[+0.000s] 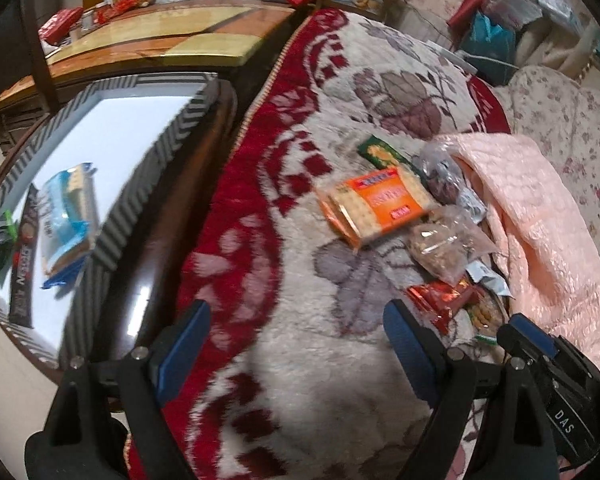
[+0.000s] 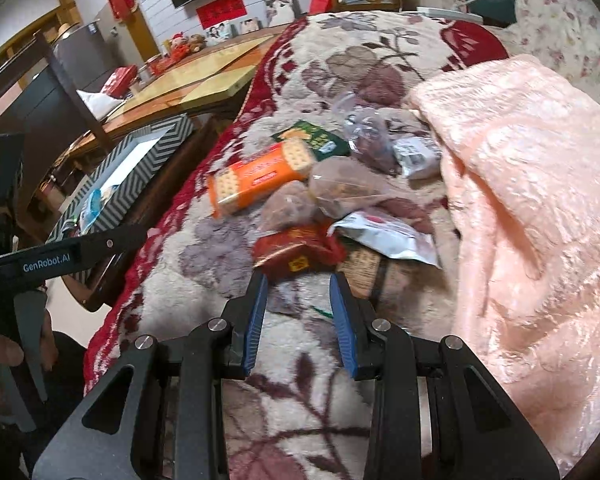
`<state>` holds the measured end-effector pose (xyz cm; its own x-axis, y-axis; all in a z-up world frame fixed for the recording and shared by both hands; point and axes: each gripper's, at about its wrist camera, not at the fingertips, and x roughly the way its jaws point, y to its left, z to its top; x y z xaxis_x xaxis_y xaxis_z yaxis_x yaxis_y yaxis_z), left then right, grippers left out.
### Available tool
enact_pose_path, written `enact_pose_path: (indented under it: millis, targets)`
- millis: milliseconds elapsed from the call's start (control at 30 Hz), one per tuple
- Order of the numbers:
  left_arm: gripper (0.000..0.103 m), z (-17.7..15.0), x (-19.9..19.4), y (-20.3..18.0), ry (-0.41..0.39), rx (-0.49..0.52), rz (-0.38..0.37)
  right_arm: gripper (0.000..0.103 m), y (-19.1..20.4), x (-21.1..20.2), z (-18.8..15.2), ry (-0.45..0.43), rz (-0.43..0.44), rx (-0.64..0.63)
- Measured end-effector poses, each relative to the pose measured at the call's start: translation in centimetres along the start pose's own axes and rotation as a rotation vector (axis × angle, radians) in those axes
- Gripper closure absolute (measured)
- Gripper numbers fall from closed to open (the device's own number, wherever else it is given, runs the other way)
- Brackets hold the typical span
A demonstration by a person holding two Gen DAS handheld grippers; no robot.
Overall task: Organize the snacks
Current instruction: 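Return both tools from the tray to the snack pile, then grasp the red candy packet with the left tool while the right tool grasps a white packet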
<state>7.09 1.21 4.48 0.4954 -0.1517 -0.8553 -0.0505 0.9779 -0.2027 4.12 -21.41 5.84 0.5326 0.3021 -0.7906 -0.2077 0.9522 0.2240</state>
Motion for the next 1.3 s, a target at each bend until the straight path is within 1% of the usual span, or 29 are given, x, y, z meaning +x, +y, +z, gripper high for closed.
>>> enact_pose_path:
  millis: [100,167,267,400,500,567,667,833,867,933,967,1000,1133,1233,1300]
  targets:
    - [0.014,0.0,0.4,-1.2,0.004,0.039,-0.021,0.071,-0.8,0.0,-0.1,0.01,-0.006,0.013]
    - [0.014,0.0,0.8,-2.4,0.013,0.082,-0.038,0.071,-1.2,-0.2,-0.2,0.009,-0.013,0.02]
    - [0.014,0.0,1.5,-4.3,0.02,0.158,-0.099,0.071,-2.1,-0.5,-0.3,0.001,-0.021,0.045]
    - [0.014,0.1,3.1,-6.6,0.06,0.242,-0.164,0.071,-2.9,-1.0,-0.3,-0.008,-0.026,0.065]
    - [0.014,0.3,4.5,-7.8,0.096,0.26,-0.224,0.071,-3.4,-1.2,-0.3,-0.012,-0.032,0.073]
    - [0.014,0.5,5.5,-8.5,0.12,0.269,-0.243,0.071,-3.6,-1.4,-0.3,-0.013,-0.034,0.08]
    - [0.014,0.7,6.6,-9.5,0.115,0.304,-0.242,0.071,-4.1,-1.6,-0.3,-0.016,-0.035,0.089]
    - [0.015,1.4,7.5,-10.8,0.133,0.314,-0.312,0.071,-5.0,-1.7,-0.2,-0.023,-0.044,0.108]
    - [0.017,1.4,7.5,-11.0,0.133,0.319,-0.32,0.071,-5.3,-1.7,-0.2,-0.022,-0.042,0.119]
    - [0.035,1.1,7.5,-11.2,0.135,0.335,-0.325,0.071,-5.6,-1.5,-0.2,-0.018,-0.04,0.129]
    - [0.039,0.9,7.5,-11.1,0.131,0.347,-0.313,0.071,-5.8,-1.4,-0.2,-0.015,-0.038,0.134]
    - [0.052,0.7,7.4,-11.1,0.124,0.36,-0.308,0.071,-5.9,-1.3,-0.2,-0.011,-0.036,0.137]
    - [0.061,0.4,6.4,-10.2,0.101,0.374,-0.322,0.071,-6.0,-1.0,-0.2,-0.003,-0.028,0.142]
    - [0.065,0.3,5.8,-9.7,0.09,0.354,-0.336,0.071,-5.8,-0.6,-0.1,0.007,-0.025,0.14]
    - [0.067,0.0,5.1,-9.5,0.076,0.362,-0.329,0.071,-5.5,-0.4,0.0,0.012,-0.03,0.135]
